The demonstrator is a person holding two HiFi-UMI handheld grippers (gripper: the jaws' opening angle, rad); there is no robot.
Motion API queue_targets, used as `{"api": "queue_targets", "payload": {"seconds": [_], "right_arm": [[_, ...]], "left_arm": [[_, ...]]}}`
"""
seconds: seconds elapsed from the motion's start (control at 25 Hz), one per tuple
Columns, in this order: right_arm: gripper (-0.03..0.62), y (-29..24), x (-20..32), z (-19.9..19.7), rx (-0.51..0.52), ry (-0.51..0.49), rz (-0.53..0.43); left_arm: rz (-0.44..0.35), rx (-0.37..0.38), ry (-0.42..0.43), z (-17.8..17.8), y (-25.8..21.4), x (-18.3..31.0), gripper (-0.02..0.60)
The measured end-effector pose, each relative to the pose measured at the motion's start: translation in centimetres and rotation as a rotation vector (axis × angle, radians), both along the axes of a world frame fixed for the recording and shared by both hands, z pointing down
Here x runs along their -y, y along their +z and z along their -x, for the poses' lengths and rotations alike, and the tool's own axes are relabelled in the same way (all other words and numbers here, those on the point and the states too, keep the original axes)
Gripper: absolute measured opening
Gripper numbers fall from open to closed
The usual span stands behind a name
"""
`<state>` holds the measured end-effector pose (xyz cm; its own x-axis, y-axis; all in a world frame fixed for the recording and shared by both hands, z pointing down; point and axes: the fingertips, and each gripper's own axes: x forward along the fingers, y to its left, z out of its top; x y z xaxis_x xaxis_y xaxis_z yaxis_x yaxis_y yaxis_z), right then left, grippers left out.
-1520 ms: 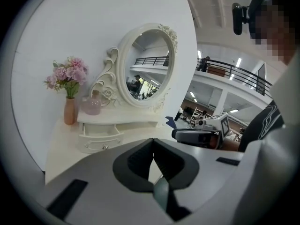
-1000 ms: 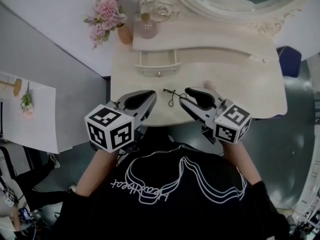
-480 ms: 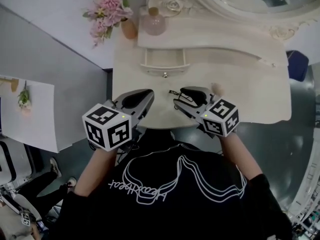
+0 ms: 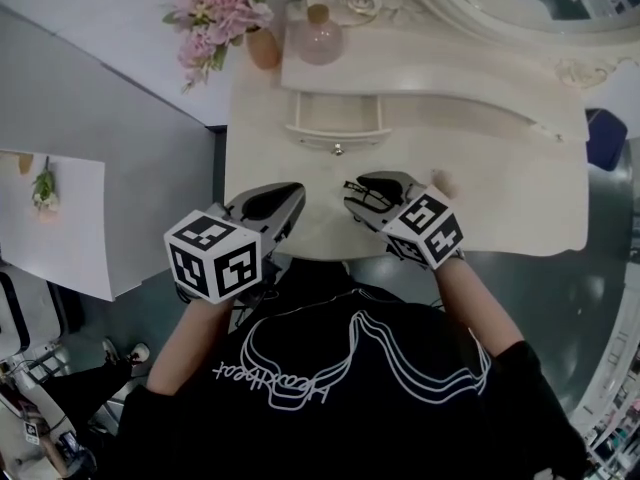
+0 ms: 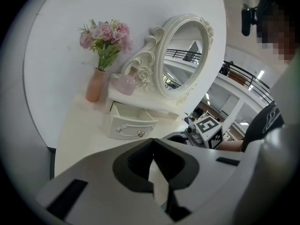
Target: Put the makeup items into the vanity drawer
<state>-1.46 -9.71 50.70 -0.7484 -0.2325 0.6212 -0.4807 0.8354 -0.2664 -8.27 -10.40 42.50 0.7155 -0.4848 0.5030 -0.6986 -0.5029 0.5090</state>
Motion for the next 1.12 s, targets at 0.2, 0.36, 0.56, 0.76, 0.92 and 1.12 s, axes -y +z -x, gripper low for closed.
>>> {"api": "queue_targets", "payload": {"seconds": [0.2, 0.36, 0.56, 0.76, 0.92, 1.12], "right_arm": [[0.155, 0.9, 0.2, 0.2, -0.063, -0.039, -0.026], [0.124, 1.5, 0.3, 0.3, -0.091, -0.053, -0.032], [0.065, 1.8, 0.3, 0.4, -0.105, -0.049, -0.033], [0.034, 1.7, 0.3, 0.3, -0.103, -0.044, -0.036], [0.028, 1.6, 0.3, 0.2, -0.104, -0.035, -0.037], [0.026, 0.9, 0.4, 0.0, -0.076, -0.012, -0.03]], "left_arm": [[0.017, 0.003, -0.003, 0.0, 0.6, 0.1, 0.003], [0.014, 0.004, -0.004, 0.1, 0.7, 0.4, 0.003], [0.022, 0.017, -0.024, 0.7, 1.1, 0.7, 0.003], [0.03, 0.028, -0.027, 0.9, 1.3, 0.7, 0.003], [0.027, 0.031, -0.023, 0.8, 1.3, 0.7, 0.003], [0.027, 0.031, -0.014, 0.5, 1.2, 0.8, 0.003]]}}
